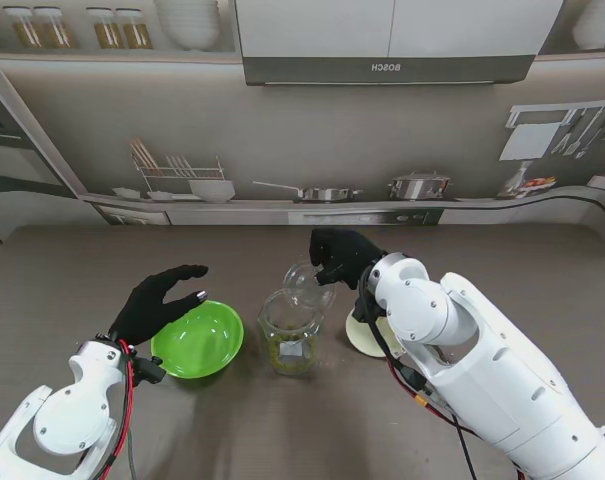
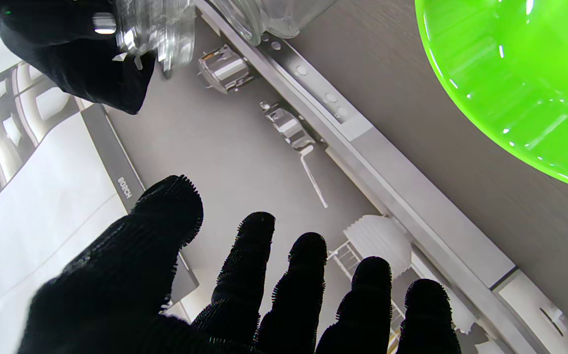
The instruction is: Pour mung beans into a glass jar with a funnel
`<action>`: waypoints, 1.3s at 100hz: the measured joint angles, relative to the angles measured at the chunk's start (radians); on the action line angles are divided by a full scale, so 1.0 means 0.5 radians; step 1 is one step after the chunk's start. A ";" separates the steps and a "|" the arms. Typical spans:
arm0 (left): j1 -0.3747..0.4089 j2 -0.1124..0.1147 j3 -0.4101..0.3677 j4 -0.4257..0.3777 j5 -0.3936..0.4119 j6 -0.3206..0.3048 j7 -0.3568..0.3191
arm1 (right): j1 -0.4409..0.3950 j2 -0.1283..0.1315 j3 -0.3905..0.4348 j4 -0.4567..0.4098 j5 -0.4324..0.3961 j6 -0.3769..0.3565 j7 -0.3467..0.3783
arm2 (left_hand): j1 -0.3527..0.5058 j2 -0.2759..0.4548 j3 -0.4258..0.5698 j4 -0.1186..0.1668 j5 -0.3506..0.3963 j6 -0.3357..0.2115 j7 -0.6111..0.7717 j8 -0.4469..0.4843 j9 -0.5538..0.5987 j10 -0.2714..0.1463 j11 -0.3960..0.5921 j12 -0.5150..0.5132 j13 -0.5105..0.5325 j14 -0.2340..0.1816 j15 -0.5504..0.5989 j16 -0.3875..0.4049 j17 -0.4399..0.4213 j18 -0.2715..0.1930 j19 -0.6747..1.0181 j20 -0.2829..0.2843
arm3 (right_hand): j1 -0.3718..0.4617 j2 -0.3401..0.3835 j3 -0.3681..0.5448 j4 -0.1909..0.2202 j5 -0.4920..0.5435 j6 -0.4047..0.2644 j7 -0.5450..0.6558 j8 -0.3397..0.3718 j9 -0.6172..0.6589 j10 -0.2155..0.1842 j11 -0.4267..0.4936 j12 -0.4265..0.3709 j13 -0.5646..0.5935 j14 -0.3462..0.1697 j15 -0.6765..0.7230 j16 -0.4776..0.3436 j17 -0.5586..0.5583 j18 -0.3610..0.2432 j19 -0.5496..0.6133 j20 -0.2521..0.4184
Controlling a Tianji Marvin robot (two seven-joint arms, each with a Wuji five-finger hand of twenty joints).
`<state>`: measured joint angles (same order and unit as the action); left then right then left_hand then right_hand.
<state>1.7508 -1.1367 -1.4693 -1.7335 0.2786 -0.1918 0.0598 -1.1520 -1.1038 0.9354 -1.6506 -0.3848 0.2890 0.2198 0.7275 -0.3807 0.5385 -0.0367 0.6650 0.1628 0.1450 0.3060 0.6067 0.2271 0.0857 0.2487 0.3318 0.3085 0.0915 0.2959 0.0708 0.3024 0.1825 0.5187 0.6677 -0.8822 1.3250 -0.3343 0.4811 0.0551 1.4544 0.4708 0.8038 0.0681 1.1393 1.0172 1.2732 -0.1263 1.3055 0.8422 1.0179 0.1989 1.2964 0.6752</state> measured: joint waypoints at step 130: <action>-0.009 0.000 -0.005 0.007 -0.023 0.024 -0.013 | -0.004 -0.029 -0.093 0.156 0.031 -0.156 -0.025 | 0.000 0.000 0.000 0.000 0.000 0.000 0.000 0.000 0.000 0.001 0.000 0.000 0.000 0.000 0.000 0.000 0.000 0.000 0.000 0.000 | -0.032 0.208 0.058 0.167 -0.083 -0.081 -0.130 -0.071 -0.118 -0.120 -0.146 -0.229 -0.001 0.170 -0.348 -0.120 -0.276 0.165 -0.129 0.030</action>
<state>1.7465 -1.1368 -1.4716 -1.7302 0.2673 -0.1799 0.0534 -1.1541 -1.1183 0.8891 -1.5725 -0.3692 0.2108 0.2075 0.7275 -0.3807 0.5385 -0.0367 0.6652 0.1629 0.1450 0.3060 0.6067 0.2275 0.0856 0.2487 0.3318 0.3085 0.0915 0.2959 0.0708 0.3023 0.1825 0.5187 0.6519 -0.7781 1.3539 -0.2507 0.4394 0.0146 1.3896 0.4353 0.7447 0.0079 1.0661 0.9025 1.2729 -0.0413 1.1316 0.7823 0.8801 0.2814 1.2316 0.6905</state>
